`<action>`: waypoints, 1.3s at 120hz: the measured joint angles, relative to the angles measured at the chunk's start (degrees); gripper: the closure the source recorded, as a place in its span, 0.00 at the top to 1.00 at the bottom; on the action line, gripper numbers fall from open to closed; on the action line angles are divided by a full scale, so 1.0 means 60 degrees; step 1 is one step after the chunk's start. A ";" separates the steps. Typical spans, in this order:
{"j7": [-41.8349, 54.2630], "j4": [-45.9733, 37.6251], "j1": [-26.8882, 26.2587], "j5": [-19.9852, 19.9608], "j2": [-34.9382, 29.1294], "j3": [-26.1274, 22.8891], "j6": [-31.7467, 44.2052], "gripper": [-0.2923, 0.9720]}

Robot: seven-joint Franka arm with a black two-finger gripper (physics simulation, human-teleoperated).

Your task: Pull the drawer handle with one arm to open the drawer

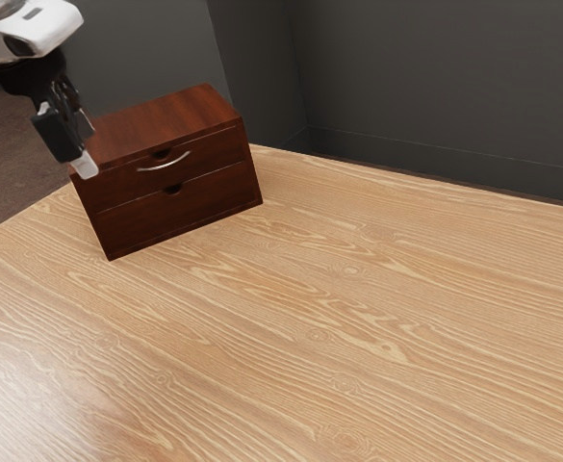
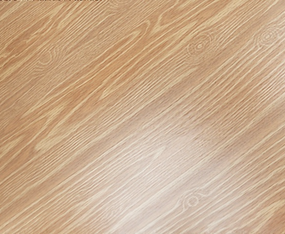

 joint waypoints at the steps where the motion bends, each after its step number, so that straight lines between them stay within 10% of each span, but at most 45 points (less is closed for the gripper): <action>1: 0.0012 0.0000 -0.0009 0.0001 0.0005 -0.0003 -0.0001 0.77; 46: 0.0326 -0.0050 -0.0718 0.0052 0.0344 0.0161 -0.0022 0.77; 103: 0.0367 0.0492 0.1259 -0.0341 0.2936 0.0297 0.0879 0.76; 156: 0.0304 0.4682 0.2641 -0.1450 0.6523 0.0255 0.1046 0.63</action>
